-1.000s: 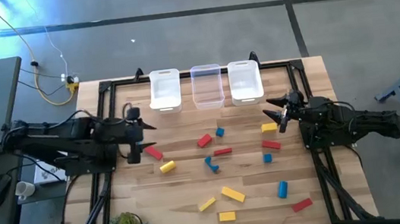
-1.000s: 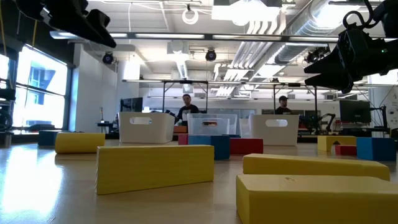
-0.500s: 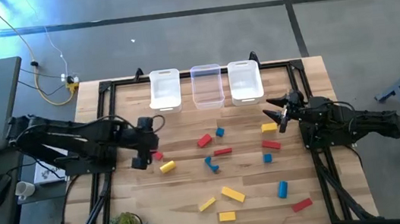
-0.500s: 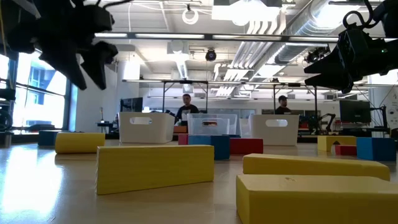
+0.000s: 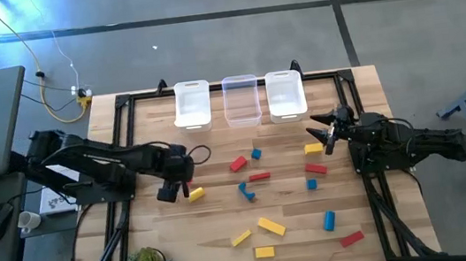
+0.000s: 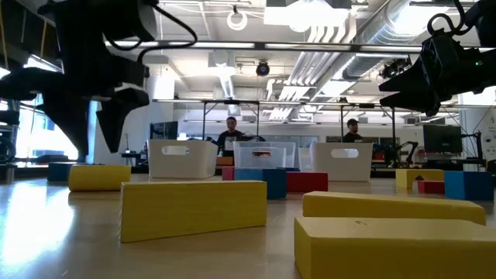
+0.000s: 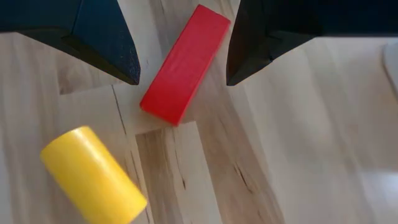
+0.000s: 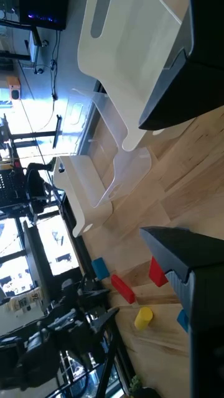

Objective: Sort & place blocks by color
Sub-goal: Put the red block into the left white bin

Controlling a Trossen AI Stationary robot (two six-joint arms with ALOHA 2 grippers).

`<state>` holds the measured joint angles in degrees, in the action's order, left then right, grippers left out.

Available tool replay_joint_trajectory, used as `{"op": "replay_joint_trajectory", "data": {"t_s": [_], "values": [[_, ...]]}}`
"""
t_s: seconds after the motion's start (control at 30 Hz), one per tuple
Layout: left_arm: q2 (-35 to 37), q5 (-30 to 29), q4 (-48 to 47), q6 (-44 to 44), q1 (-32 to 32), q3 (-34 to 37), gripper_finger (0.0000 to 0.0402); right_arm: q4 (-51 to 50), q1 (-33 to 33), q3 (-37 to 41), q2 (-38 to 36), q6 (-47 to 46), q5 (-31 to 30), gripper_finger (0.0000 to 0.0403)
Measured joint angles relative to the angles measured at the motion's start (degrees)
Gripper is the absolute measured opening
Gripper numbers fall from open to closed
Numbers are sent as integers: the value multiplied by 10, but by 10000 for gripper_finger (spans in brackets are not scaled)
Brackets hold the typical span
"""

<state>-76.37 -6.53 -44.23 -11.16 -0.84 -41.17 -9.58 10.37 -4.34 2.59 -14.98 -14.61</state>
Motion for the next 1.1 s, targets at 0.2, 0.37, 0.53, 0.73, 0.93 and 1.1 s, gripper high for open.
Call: {"op": "replay_joint_trajectory", "data": {"t_s": [0.2, 0.37, 0.53, 0.73, 0.93, 1.1], "values": [[-45, -1, -1, -6, 0, 0, 229, 0, 0, 0, 0, 0, 0, 255], [-80, -17, -1, -6, 0, 0, 229, 0, 0, 0, 0, 0, 0, 255], [-111, -28, 3, -5, 0, -1, 229, 0, 0, 0, 0, 0, 0, 255], [-127, -22, 1, 1, 0, -2, 213, 0, 0, 0, 0, 0, 0, 255], [-128, -6, 1, 4, -5, -1, 139, 0, 0, 0, 0, 0, 0, 255], [-127, 9, 0, 4, -14, -2, 98, 0, 0, 0, 0, 0, 0, 255]]}}
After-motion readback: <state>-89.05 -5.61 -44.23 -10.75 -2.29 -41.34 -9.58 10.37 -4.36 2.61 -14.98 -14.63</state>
